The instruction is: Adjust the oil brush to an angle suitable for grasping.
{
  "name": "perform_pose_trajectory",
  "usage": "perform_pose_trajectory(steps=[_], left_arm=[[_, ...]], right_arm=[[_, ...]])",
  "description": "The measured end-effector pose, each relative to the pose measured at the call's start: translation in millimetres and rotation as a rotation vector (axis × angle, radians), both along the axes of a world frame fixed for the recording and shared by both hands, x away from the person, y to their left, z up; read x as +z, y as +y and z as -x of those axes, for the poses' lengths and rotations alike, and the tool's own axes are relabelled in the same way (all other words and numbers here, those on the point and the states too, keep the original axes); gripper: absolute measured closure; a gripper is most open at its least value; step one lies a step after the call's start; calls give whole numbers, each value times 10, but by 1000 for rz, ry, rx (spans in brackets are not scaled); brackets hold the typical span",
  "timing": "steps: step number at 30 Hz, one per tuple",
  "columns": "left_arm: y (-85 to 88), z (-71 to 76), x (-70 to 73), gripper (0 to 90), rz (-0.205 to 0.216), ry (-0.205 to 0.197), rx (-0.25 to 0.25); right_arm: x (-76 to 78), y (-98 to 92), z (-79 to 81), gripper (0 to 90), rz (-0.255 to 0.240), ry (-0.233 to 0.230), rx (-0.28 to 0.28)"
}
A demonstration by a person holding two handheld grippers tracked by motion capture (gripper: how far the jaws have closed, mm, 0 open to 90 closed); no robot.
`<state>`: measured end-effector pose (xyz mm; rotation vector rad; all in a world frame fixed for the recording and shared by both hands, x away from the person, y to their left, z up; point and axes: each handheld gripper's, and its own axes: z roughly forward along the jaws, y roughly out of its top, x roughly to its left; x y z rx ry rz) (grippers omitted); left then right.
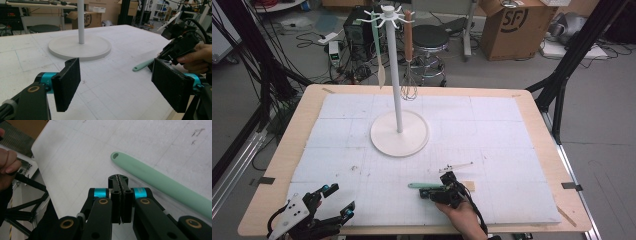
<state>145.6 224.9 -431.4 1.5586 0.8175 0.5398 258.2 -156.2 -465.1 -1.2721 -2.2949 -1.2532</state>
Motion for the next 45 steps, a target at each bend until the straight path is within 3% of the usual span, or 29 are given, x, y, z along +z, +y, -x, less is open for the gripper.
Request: perform_pose_trajectory(steps=[16, 32, 42, 45], left_arm=[[7, 16, 3, 240, 10, 1, 3], [26, 11, -5, 240, 9, 3, 8], [9, 19, 2, 240, 0, -1, 8], [10, 14, -3, 239, 0, 0, 9]], right_arm=[[41, 88, -169, 899, 51, -17, -62], [44, 68, -381, 899, 53, 1, -115], [24, 20, -477, 900, 11, 40, -158], [41, 17, -513, 900, 38, 25, -172]])
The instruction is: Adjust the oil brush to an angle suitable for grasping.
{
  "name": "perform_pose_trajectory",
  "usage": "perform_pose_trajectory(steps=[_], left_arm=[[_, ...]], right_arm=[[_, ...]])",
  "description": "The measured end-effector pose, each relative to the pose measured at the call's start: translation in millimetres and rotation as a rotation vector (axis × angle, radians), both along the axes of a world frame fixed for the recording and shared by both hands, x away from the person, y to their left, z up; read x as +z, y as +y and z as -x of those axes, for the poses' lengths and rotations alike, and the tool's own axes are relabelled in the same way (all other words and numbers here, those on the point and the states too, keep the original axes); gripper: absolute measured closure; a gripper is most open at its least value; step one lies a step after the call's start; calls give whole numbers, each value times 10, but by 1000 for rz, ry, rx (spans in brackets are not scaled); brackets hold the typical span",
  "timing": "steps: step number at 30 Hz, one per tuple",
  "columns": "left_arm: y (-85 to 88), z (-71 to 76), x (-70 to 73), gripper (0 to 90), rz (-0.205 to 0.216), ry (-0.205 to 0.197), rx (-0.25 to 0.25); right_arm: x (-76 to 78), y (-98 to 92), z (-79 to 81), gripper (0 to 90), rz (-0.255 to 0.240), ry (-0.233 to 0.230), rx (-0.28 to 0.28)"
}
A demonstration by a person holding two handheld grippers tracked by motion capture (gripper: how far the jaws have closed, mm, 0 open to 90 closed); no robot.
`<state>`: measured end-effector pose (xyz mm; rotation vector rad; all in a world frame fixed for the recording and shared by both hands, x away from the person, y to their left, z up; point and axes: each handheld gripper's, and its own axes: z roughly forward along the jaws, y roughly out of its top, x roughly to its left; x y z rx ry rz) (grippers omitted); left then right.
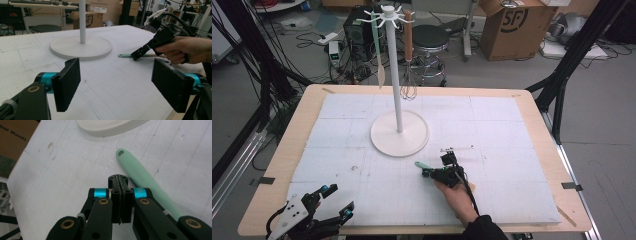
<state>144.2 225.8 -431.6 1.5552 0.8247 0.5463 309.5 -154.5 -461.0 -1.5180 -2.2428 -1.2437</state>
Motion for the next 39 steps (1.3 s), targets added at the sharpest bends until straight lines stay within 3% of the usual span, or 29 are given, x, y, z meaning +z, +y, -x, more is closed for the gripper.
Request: perform_pose_trajectory(steps=[5, 14, 19, 20, 23, 27, 33, 39], left_arm=[[14, 0, -1, 239, 2, -1, 1], [20, 13, 5, 240, 3, -4, 4], [23, 22, 5, 237, 7, -5, 10], [31, 20, 4, 237, 3, -5, 11], [40, 22, 0, 237, 5, -3, 14], [41, 39, 6, 237, 2, -4, 13], [15, 49, 2, 237, -5, -4, 6], [17, 44, 1, 237, -5, -4, 7]], right_arm=[[-8, -43, -78, 900, -24, 22, -34], [0, -71, -145, 900, 21, -23, -73], [-8, -114, -181, 894, 12, -30, -74], [-4, -124, -177, 857, 12, -36, -64], [44, -208, -151, 720, -51, -53, -44], [151, -351, -94, 568, -107, -123, -53], [257, -522, -27, 502, -117, -178, -57], [278, -635, 17, 502, -77, -195, -53]])
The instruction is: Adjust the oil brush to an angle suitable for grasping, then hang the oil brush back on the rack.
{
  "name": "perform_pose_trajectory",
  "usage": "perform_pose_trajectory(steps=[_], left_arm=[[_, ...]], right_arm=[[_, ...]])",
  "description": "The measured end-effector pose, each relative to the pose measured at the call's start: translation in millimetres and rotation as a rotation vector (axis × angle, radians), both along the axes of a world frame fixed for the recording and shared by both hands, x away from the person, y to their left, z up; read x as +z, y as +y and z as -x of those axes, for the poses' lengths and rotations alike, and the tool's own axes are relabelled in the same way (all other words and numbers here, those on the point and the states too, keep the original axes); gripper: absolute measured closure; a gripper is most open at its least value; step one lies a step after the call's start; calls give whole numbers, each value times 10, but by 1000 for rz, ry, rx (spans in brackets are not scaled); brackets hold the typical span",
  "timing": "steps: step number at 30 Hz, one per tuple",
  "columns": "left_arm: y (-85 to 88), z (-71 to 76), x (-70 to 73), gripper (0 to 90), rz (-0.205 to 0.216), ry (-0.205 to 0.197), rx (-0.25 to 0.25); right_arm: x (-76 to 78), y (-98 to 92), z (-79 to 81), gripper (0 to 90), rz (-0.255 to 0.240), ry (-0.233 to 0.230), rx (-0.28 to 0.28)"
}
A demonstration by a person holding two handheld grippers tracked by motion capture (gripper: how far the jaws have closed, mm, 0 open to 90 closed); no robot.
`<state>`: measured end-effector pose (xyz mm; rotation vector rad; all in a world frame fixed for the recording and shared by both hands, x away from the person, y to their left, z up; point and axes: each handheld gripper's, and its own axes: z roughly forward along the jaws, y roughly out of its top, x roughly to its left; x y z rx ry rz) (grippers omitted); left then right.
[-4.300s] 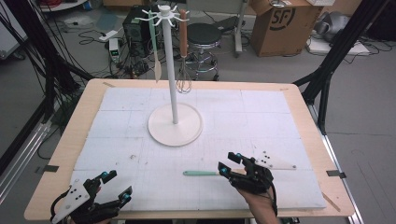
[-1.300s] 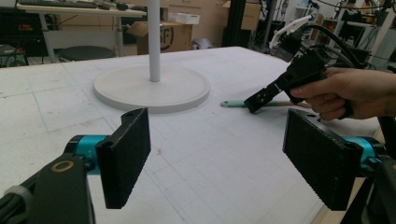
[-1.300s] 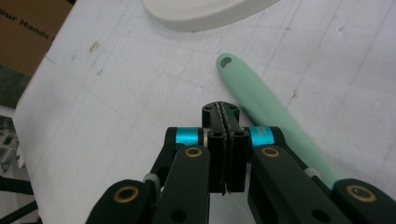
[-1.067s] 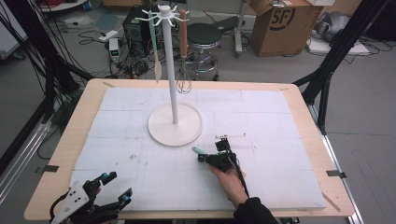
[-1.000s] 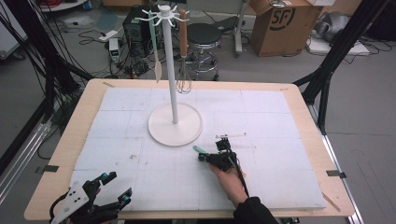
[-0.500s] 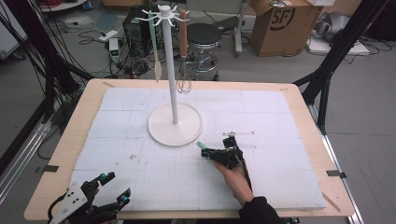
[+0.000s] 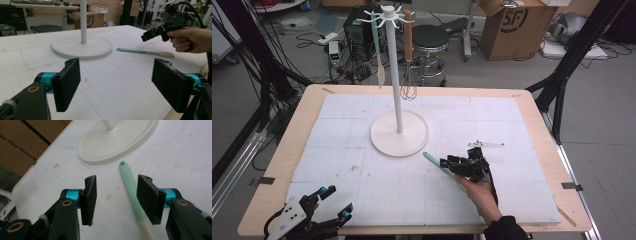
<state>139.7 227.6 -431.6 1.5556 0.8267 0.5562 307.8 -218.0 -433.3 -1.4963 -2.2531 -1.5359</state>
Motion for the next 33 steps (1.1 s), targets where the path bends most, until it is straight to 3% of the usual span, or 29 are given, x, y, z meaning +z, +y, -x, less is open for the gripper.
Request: perform_pose_trajectory(steps=[13, 21, 25, 29, 33], left_arm=[[-35, -27, 4, 237, -2, 0, -11], [-37, -33, -1, 237, -2, 1, -12], [-37, -34, -2, 237, -2, 2, -11], [-38, -33, 1, 237, -2, 0, -11], [-39, -34, -1, 237, -3, 1, -12]], right_arm=[[-63, -133, 33, 510, 117, 11, 58], [-127, -207, 35, 560, 110, 59, 69], [-146, -157, 41, 557, 138, 61, 94], [-176, -89, 45, 577, 210, 48, 106], [-173, -76, 52, 624, 224, 44, 98]])
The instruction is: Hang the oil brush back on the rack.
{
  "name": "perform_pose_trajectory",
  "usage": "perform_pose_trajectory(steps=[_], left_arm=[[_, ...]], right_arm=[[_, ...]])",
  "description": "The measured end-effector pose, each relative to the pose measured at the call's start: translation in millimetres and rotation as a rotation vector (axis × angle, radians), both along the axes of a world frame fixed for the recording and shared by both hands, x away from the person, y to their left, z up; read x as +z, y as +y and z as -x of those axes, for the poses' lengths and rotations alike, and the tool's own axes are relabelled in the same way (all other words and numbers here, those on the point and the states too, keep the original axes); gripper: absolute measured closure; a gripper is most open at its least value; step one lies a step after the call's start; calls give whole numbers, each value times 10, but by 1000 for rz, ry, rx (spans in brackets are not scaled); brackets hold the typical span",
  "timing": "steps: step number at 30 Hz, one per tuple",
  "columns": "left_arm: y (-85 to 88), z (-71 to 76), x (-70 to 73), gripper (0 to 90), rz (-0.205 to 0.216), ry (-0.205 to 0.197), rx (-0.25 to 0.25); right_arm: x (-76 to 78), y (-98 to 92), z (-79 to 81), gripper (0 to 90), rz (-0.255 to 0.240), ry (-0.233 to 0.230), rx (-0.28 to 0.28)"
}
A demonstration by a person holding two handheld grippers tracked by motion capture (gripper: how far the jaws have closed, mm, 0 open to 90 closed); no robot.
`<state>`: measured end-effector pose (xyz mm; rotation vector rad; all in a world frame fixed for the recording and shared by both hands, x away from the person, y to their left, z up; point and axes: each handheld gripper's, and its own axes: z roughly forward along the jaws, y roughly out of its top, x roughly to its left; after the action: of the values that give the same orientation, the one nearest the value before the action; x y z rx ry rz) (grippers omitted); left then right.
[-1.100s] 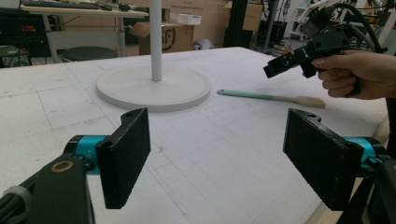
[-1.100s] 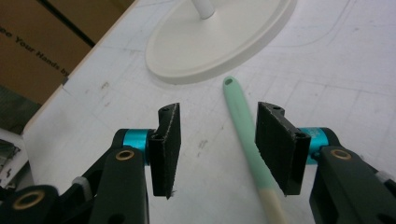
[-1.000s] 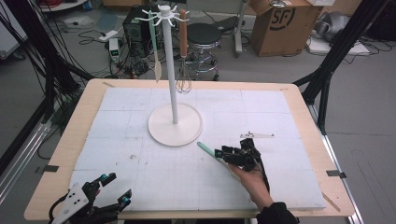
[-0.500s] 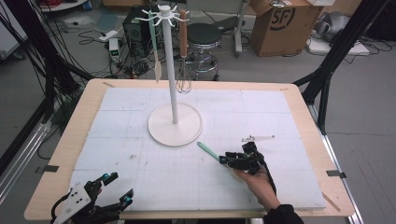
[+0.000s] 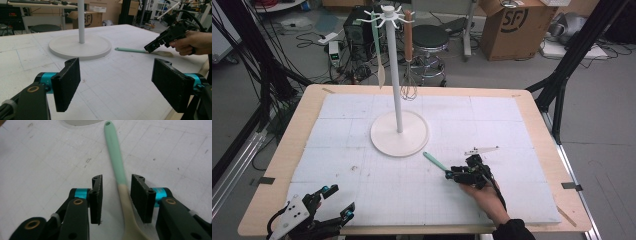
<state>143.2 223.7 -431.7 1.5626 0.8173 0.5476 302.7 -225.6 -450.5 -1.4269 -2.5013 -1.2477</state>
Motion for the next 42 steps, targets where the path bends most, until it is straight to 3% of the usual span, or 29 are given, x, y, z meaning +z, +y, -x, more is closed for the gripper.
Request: perform_pose_trajectory(steps=[7, 9, 14, 19, 31, 36, 39, 42], left_arm=[[-14, 7, 6, 237, -6, -3, -5], [-22, 11, 7, 237, -3, -3, -7], [-32, 16, 9, 237, -5, -6, -6], [-40, 19, 11, 238, -7, -6, -7], [-44, 16, 7, 239, -9, -5, -9], [-13, 12, 2, 243, 0, -7, 7], [1, 9, 1, 245, 4, -8, 14], [-3, 12, 4, 245, 1, -9, 11]], right_arm=[[-10, 33, 27, 773, 88, -69, 1], [-20, 18, 22, 778, 76, -64, -1], [-22, 47, 47, 778, 105, -96, 4], [-45, 29, 59, 781, 83, -104, 0], [-23, 68, 73, 820, 130, -125, 8], [-20, 14, 48, 831, 71, -86, -18], [44, -29, 55, 831, -27, -101, -38], [132, -52, 47, 831, -90, -118, -45]])
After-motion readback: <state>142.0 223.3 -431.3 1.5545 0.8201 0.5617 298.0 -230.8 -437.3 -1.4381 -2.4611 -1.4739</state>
